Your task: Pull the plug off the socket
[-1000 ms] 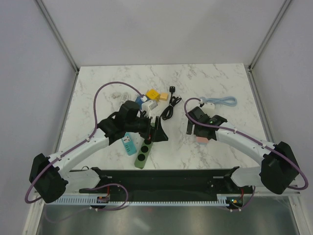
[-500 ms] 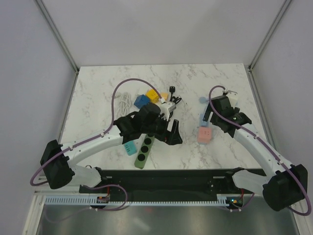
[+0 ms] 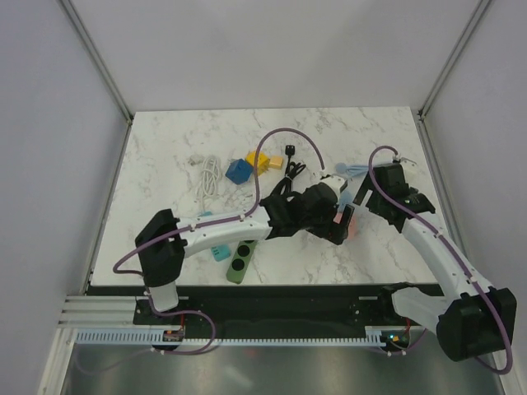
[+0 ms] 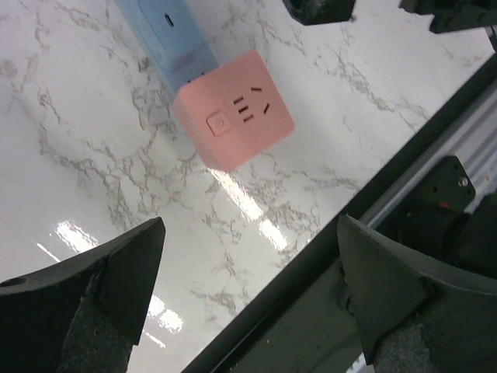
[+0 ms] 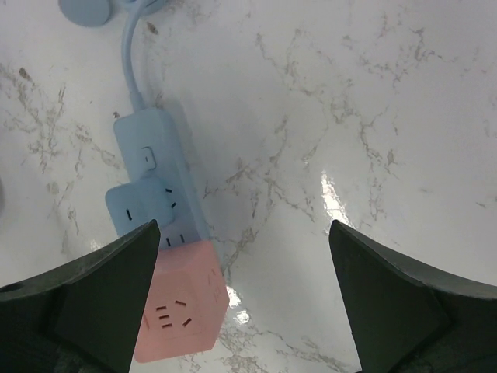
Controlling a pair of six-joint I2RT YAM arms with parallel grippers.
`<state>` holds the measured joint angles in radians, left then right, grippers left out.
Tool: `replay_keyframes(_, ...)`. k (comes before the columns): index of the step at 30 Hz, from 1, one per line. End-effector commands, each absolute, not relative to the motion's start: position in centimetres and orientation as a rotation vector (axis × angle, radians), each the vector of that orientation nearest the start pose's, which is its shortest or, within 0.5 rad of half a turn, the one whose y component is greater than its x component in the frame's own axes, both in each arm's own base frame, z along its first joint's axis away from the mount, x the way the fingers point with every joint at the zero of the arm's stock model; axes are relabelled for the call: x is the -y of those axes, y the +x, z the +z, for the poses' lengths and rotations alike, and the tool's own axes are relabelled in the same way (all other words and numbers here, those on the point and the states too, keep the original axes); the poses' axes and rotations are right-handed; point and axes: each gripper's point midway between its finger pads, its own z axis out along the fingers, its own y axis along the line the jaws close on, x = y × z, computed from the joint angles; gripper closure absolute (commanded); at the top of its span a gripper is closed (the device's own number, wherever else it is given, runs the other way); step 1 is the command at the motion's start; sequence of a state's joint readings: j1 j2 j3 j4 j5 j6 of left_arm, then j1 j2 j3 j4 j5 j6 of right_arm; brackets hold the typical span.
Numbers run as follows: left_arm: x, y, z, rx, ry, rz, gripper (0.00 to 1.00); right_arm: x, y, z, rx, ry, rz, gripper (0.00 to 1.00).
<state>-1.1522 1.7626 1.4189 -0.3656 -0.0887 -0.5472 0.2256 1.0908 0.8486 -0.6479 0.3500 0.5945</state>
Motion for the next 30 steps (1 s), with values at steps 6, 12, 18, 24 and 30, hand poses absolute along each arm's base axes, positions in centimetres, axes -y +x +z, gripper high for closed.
replay_keyframes(6,48.8,21.8,15.5,-2.277,0.553,-0.63,0.01,1.7,26.8,13.2,-2.262,0.783,-0.034,0.03)
replay_keyframes(12,50.0,22.5,13.2,-2.304,0.545,-0.544,0.0,1.4,27.1,13.1,-2.253,0.795,0.013,0.03)
replay_keyframes(18,50.8,23.5,12.4,-2.29,0.542,-0.479,0.0,1.4,27.1,12.6,-2.253,0.798,0.019,0.03)
replay_keyframes(24,51.3,24.1,11.1,-2.286,0.568,-0.436,0.0,1.3,27.2,12.5,-2.26,0.79,0.025,0.03)
replay_keyframes(30,51.4,24.1,10.4,-2.287,0.614,-0.426,0.05,0.2,27.3,12.0,-2.294,0.77,0.089,0.03)
